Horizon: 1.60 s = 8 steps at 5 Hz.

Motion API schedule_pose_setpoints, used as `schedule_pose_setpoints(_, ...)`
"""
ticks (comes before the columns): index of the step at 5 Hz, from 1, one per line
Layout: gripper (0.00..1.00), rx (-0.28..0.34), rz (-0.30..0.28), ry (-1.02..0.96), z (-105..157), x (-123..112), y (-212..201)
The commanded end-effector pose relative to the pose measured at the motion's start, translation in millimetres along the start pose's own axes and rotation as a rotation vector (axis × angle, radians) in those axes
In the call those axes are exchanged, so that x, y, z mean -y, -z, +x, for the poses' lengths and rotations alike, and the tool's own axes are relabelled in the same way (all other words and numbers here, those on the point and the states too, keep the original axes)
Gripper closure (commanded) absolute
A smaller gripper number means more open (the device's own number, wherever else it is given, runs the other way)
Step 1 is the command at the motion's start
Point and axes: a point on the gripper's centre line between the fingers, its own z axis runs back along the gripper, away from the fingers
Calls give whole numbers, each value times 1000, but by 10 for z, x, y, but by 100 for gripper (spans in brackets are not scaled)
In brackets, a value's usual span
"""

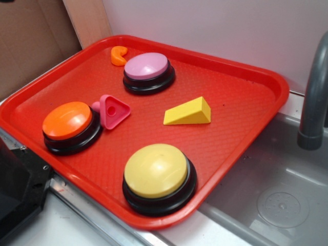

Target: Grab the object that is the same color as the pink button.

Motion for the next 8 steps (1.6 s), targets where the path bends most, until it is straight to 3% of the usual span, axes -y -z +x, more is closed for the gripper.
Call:
schedule_pose_setpoints(1, 0, 0, 0, 0, 0, 0, 0)
schedule_pose_setpoints(2, 0, -1, 29, 40, 82, 93, 225)
schedule_pose_setpoints(3, 0, 49, 83, 12, 169, 172, 447)
schedule_pose_setpoints(4, 0, 18, 51, 36, 317, 226, 757)
schedule_pose_setpoints(6, 0, -3, 150, -72, 596, 164, 1551)
schedule_pose_setpoints(7, 0, -32, 168, -100, 670, 70, 1798)
schedule_pose_setpoints(8, 0, -70, 233, -124, 776, -16, 1970)
